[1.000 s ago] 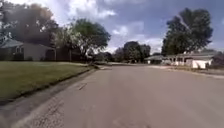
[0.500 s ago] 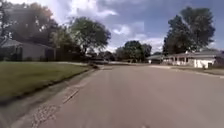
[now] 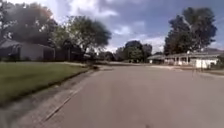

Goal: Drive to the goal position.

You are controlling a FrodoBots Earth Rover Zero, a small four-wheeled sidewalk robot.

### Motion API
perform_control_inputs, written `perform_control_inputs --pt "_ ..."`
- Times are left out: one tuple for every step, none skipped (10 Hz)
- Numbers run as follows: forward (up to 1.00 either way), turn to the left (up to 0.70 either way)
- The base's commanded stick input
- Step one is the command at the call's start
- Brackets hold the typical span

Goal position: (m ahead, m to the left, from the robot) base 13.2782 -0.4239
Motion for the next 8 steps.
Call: perform_control_inputs --pt "1.0 0.0" --pt "1.0 0.0" --pt "1.0 0.0" --pt "1.0 0.0" --pt "1.0 0.0" --pt "1.0 0.0" --pt "1.0 0.0" --pt "1.0 0.0"
